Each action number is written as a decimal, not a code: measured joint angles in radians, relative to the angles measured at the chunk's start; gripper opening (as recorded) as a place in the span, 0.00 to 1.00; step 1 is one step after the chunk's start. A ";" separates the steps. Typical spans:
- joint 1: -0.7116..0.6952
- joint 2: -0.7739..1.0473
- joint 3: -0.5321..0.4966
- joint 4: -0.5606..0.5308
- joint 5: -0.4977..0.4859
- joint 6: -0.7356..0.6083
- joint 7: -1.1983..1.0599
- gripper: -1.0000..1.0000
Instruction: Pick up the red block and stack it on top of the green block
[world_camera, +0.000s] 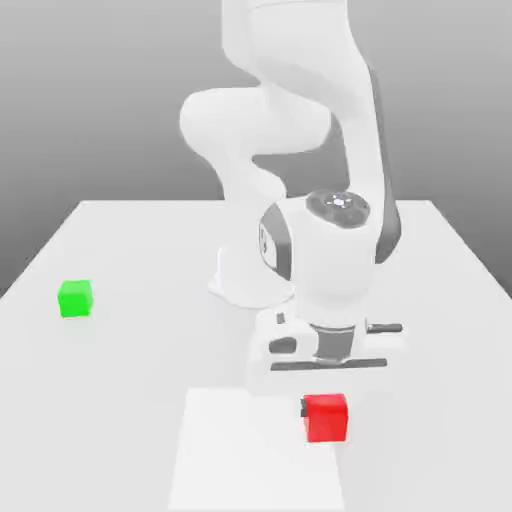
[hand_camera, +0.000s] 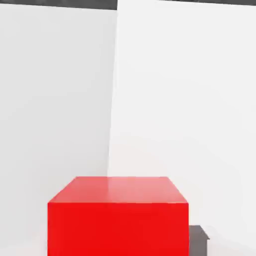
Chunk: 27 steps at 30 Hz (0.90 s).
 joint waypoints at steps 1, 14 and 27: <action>-0.009 -0.023 0.012 -0.003 0.014 -0.019 -0.010 0.00; -0.366 -0.305 -0.136 -0.073 0.030 -0.229 0.158 0.00; -0.879 -0.451 -0.447 -0.145 -0.084 -0.292 0.567 0.00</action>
